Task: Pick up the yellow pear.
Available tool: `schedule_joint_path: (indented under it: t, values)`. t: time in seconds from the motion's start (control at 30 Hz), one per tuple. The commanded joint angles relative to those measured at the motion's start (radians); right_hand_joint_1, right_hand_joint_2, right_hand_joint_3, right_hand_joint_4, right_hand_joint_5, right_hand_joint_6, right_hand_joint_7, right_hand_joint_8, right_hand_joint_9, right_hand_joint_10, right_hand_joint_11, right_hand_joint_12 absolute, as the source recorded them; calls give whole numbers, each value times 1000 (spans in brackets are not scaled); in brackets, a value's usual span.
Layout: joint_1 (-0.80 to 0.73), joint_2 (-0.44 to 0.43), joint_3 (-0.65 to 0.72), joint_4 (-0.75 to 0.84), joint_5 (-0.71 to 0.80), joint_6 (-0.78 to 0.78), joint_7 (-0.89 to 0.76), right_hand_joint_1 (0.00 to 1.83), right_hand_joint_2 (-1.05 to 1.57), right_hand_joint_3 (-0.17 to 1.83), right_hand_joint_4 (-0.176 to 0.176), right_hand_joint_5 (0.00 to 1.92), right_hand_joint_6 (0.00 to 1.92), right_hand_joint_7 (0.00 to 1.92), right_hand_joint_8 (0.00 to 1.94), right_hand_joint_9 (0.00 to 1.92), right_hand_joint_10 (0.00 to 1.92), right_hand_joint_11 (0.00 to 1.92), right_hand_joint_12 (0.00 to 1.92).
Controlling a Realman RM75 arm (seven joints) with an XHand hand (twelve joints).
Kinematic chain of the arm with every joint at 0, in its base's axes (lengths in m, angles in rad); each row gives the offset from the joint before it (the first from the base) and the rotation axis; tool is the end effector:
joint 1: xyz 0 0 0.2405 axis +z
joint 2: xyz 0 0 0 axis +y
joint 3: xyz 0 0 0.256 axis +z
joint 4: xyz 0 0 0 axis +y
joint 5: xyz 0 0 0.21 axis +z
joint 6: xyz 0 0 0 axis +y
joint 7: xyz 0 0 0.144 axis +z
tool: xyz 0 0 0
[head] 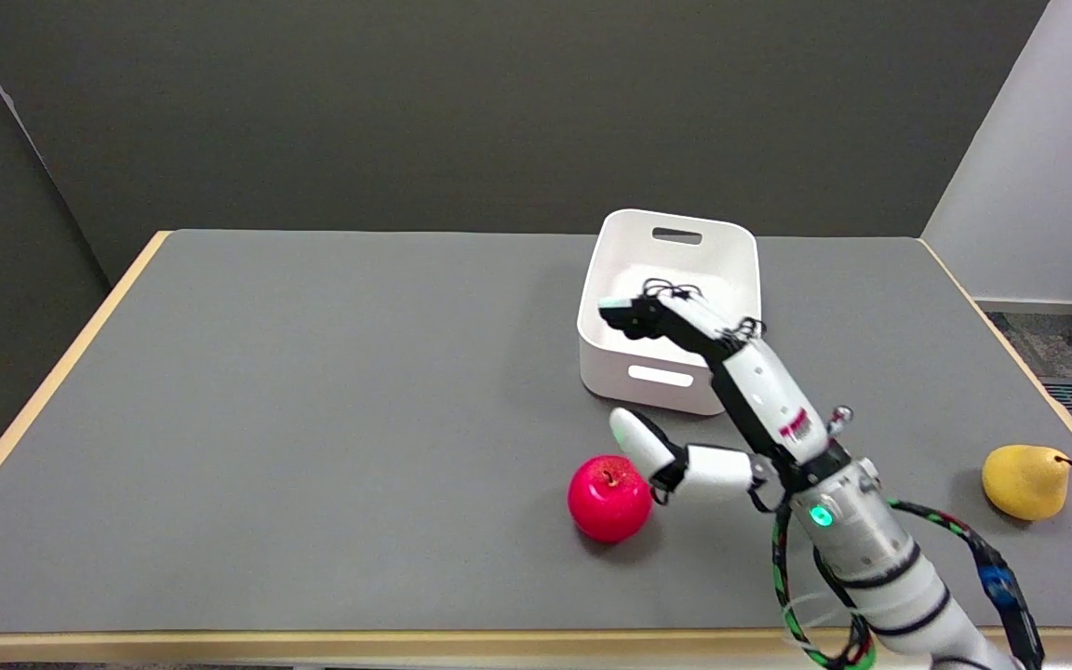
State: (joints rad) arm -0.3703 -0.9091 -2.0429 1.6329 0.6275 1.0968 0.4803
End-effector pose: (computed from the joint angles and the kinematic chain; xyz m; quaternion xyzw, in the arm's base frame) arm -0.2302 -0.2041 0.2801 0.7790 -0.1134 0.3850 0.4817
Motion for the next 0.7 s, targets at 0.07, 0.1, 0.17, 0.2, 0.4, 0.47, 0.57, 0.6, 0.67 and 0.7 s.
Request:
schedule_joint_path:
  t: [0.07,0.1,0.17,0.2,0.4,0.47,0.57,0.6,0.67,0.7]
  values:
    - [-228,-6,-74,-108,47,591,-80,559,738,854,0,347,640,459,566,364,1057,208,1412]
    - [-228,-6,-77,-116,59,618,-85,561,738,854,-1,349,644,460,567,365,1058,208,1411]
    - [-228,-6,-79,-143,99,692,-89,565,739,854,0,352,652,462,572,369,1062,208,1411]
    - [-228,-6,-79,-153,115,717,-89,568,739,854,0,355,660,466,577,372,1066,209,1412]
    - [-268,0,-58,-185,240,746,-90,588,739,855,0,368,698,477,592,385,1077,217,1420]
    - [-274,1,-49,-195,282,747,-90,593,738,859,1,368,699,479,593,386,1077,218,1421]
    - [-270,1,-33,-218,358,745,-90,595,738,863,1,368,697,477,588,384,1073,213,1413]
    - [-266,1,-23,-228,385,745,-90,596,738,865,1,367,696,476,587,383,1070,208,1408]
    - [-256,1,-7,-250,435,745,-90,599,737,867,1,366,693,474,583,378,1060,198,1396]
    - [-251,1,-1,-262,461,745,-90,600,736,868,2,364,689,471,577,369,1046,187,1382]
